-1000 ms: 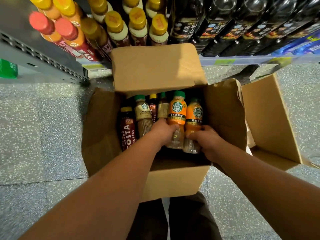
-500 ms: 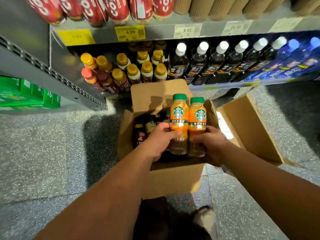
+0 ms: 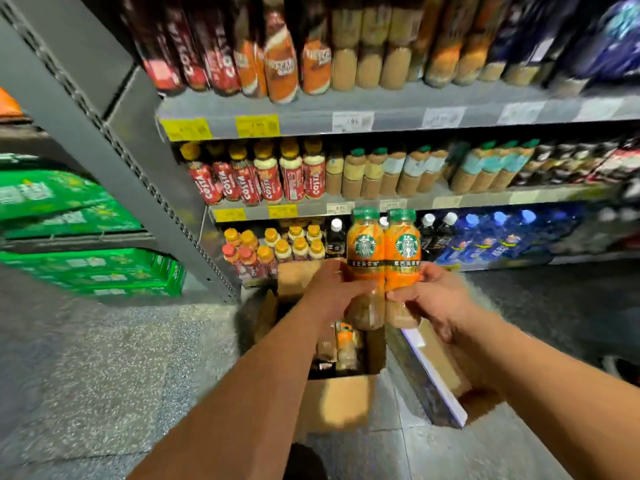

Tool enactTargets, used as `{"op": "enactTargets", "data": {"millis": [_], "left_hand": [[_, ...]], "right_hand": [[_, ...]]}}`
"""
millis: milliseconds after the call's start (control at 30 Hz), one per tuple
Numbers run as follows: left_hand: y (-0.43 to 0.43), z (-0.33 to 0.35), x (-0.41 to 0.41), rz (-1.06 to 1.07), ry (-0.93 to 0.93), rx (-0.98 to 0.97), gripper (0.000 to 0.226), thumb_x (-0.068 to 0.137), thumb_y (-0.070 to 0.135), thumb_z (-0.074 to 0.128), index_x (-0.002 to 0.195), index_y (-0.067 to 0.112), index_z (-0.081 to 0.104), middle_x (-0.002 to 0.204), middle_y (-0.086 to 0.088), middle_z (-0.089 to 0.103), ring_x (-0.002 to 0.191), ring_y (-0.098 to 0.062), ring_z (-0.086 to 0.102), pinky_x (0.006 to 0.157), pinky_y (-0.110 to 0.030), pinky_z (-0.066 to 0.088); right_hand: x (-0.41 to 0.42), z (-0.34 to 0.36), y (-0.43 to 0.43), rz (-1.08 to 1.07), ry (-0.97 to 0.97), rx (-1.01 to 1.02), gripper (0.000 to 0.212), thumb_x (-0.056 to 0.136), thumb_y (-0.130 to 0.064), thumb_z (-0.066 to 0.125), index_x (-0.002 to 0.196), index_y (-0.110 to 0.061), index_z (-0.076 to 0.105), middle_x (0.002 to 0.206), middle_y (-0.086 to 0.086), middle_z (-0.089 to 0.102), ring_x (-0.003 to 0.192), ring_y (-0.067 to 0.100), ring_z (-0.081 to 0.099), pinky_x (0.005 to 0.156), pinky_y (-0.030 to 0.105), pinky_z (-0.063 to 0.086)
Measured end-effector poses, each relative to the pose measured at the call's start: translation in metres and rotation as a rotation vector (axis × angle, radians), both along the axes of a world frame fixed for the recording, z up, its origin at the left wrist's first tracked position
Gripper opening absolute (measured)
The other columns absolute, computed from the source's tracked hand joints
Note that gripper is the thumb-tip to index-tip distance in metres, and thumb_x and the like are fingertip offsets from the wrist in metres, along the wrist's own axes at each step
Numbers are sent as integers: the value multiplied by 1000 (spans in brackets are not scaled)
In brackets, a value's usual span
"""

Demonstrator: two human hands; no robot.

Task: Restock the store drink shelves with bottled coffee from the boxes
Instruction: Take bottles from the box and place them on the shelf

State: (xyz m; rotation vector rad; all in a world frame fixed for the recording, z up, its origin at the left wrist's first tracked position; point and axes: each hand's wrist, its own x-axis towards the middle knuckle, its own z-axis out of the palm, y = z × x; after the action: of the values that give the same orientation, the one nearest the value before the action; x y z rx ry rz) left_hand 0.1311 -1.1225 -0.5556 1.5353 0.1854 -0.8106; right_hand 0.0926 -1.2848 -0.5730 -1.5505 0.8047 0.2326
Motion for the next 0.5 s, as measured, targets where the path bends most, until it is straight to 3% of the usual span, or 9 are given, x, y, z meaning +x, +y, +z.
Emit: {"op": "enactTargets", "data": {"millis": [67, 133, 167, 233, 333, 433, 500], "left_hand": [[-1, 36, -11, 9, -68, -20, 24, 80, 9, 74, 88, 22, 56, 93, -4, 70, 87, -20, 68, 80, -36, 57], [-5, 73, -24, 23, -124, -58, 27, 83, -1, 69, 81, 20, 52, 64, 7, 68, 60, -5, 65, 53, -16, 51], [-7, 92, -32, 34, -158, -62, 30, 83, -3, 67, 79, 20, 50, 60, 8, 66, 54, -2, 62, 44, -13, 47], [-15, 124, -47, 48, -218, -57, 28, 82, 0, 69, 83, 21, 51, 72, 7, 65, 55, -1, 61, 39, -11, 43], [-27, 163, -59, 61, -284, -60, 27, 80, 4, 72, 91, 21, 54, 83, 7, 66, 66, -1, 61, 46, -9, 46], [-38, 195, -66, 32, -347, -46, 28, 79, 6, 74, 94, 22, 56, 92, 5, 69, 82, -6, 64, 74, -23, 53], [-46, 214, -71, 19, -375, -60, 28, 79, 7, 74, 95, 21, 56, 98, 1, 70, 87, -9, 64, 75, -26, 51]], "right_hand": [[-11, 38, -1, 12, -65, -23, 48, 56, 11, 81, 97, -7, 63, 93, 14, 73, 79, 25, 68, 78, 38, 55], [-22, 73, -3, 1, -121, -54, 44, 60, 12, 79, 93, -11, 61, 87, 8, 72, 72, 20, 65, 68, 31, 53], [-27, 91, -4, -6, -146, -69, 43, 61, 10, 80, 91, -13, 60, 84, 5, 70, 72, 18, 65, 67, 29, 52], [-39, 124, -9, -5, -185, -135, 45, 61, 3, 83, 96, -14, 61, 83, 0, 68, 80, 19, 65, 75, 31, 52], [-54, 168, -18, -30, -241, -190, 54, 62, -2, 85, 108, -14, 59, 90, 0, 68, 86, 20, 64, 83, 34, 50], [-66, 206, -27, -56, -289, -205, 60, 64, -6, 85, 114, -15, 54, 90, -2, 63, 91, 19, 60, 88, 33, 48], [-73, 227, -34, -67, -336, -207, 62, 67, -6, 84, 118, -16, 51, 87, -5, 58, 90, 18, 57, 85, 30, 45]]}}
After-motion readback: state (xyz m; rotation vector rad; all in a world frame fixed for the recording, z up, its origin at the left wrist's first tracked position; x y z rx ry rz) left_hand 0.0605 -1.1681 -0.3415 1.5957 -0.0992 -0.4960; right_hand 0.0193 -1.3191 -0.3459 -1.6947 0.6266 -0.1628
